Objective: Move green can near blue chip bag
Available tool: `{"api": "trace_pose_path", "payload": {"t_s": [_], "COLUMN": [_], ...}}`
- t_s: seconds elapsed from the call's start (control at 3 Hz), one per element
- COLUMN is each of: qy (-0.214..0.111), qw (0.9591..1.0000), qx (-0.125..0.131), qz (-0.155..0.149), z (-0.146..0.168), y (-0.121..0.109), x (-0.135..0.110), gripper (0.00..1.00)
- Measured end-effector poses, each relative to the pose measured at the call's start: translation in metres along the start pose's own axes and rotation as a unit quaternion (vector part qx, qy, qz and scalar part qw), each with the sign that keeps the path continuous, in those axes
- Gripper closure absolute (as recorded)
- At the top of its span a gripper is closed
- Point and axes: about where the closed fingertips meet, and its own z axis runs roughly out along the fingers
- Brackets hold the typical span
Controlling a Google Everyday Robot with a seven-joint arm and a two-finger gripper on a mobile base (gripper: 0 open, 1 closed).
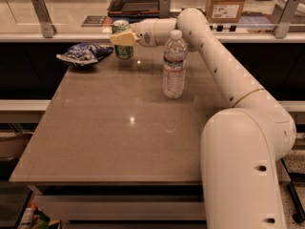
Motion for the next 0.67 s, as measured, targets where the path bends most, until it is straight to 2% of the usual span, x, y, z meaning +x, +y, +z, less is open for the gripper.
{"api": "trace_pose_path", "payload": {"t_s": [0.67], "qy": [0.012], "qw": [0.9998], "qx": [-0.003], "qz": [-0.018], "z": [0.0149], "y": [0.0047], "x": [0.0167], "gripper": [1.00]}}
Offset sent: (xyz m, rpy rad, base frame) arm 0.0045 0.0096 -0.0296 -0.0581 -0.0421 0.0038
